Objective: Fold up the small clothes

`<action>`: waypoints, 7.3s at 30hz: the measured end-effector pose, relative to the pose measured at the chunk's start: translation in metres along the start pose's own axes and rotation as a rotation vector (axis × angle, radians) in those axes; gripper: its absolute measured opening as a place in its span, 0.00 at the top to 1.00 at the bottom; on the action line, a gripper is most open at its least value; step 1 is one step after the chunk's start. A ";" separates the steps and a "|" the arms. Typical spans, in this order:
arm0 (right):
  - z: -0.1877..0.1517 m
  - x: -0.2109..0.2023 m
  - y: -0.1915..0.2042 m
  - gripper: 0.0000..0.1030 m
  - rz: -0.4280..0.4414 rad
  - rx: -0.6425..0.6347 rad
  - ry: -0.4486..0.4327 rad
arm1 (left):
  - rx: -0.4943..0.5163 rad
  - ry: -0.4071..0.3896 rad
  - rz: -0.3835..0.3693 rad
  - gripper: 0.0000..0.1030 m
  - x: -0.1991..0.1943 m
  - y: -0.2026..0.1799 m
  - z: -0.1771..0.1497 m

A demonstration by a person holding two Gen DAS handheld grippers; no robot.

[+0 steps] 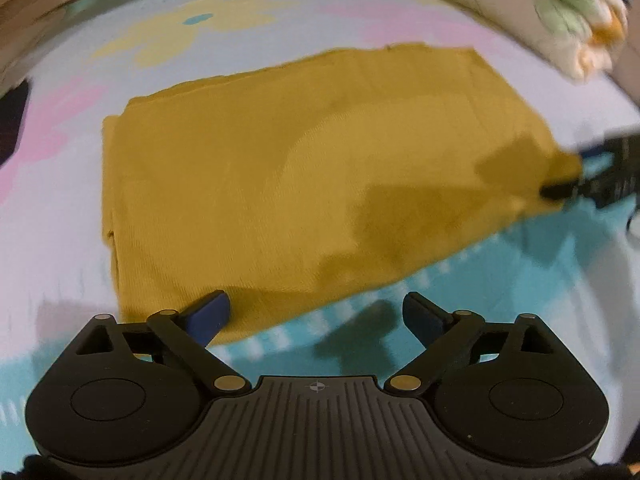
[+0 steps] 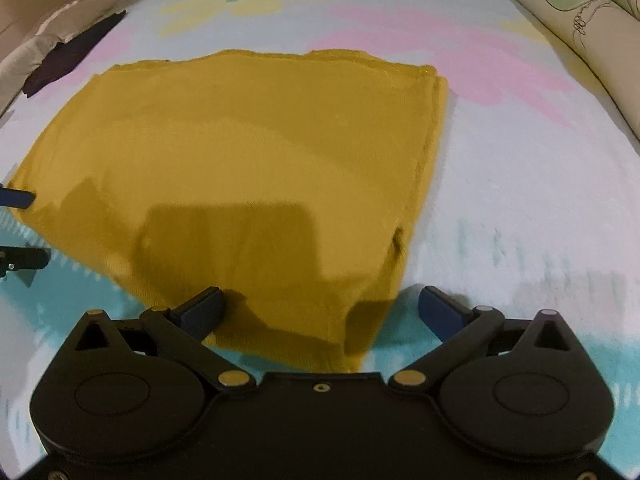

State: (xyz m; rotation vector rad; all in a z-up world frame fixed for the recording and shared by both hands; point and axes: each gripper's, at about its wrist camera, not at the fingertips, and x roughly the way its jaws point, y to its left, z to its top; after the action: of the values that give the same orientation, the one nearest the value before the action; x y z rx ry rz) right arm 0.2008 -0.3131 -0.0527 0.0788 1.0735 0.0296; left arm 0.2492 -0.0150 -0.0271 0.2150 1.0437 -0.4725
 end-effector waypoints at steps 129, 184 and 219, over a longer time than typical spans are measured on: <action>0.080 -0.007 -0.023 0.76 0.761 0.636 -0.184 | -0.436 -0.186 0.092 0.02 0.015 0.076 0.092; 0.102 -0.018 0.096 0.41 0.816 0.392 -0.247 | -0.644 -0.194 0.073 0.02 -0.028 0.180 0.030; 0.066 -0.004 0.115 0.40 0.692 0.051 -0.118 | -0.440 -0.145 0.008 0.02 -0.009 0.128 0.066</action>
State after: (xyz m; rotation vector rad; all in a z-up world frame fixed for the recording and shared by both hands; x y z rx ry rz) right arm 0.2587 -0.2022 -0.0086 0.4895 0.8866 0.6141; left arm 0.3573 0.0739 0.0071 -0.2035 0.9785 -0.2370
